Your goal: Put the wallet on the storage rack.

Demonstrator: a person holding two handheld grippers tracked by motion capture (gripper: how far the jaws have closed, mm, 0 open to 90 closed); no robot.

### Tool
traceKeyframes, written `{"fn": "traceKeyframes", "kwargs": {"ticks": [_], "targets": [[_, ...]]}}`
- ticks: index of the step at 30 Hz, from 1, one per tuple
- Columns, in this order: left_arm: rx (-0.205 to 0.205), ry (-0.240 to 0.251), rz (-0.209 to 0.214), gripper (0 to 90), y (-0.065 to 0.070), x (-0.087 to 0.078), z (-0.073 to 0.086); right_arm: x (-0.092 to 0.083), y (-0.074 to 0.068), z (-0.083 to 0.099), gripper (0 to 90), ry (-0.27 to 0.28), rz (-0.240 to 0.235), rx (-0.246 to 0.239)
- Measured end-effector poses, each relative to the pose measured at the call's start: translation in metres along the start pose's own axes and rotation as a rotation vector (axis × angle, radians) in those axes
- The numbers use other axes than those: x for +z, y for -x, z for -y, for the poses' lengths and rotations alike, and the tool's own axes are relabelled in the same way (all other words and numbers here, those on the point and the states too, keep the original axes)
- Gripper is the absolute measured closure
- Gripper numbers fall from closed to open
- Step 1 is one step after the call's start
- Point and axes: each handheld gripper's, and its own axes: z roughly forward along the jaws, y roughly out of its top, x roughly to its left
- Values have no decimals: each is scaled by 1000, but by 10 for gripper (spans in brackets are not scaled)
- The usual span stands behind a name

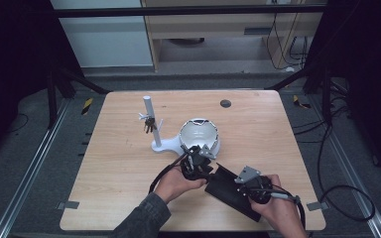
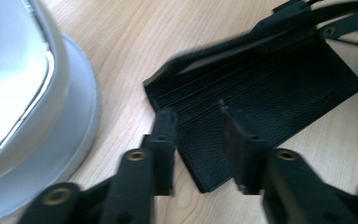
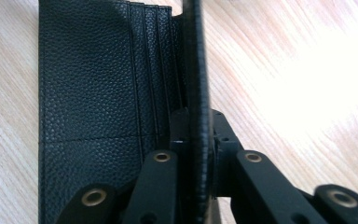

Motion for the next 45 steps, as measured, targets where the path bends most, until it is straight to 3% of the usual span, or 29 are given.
{"fn": "traceKeyframes", "kwargs": {"ticks": [3,8,13,19,24,45], "targets": [[4,10,-26,503,-2,-3,2,-5,7,1,839,23,-15,7],[4,44,-28,282,-4,-7,3,-14,20,9,841,87,-28,54],[32,74,-12,167,-4,-9,3,-22,31,19,840,192,-45,98],[35,65,-23,145,-4,-10,1,-26,35,28,840,324,-48,114],[40,57,-31,139,-3,-10,-1,-31,35,30,840,401,-63,105],[53,59,-31,131,-6,-19,-3,-45,36,25,840,540,-93,108]]}}
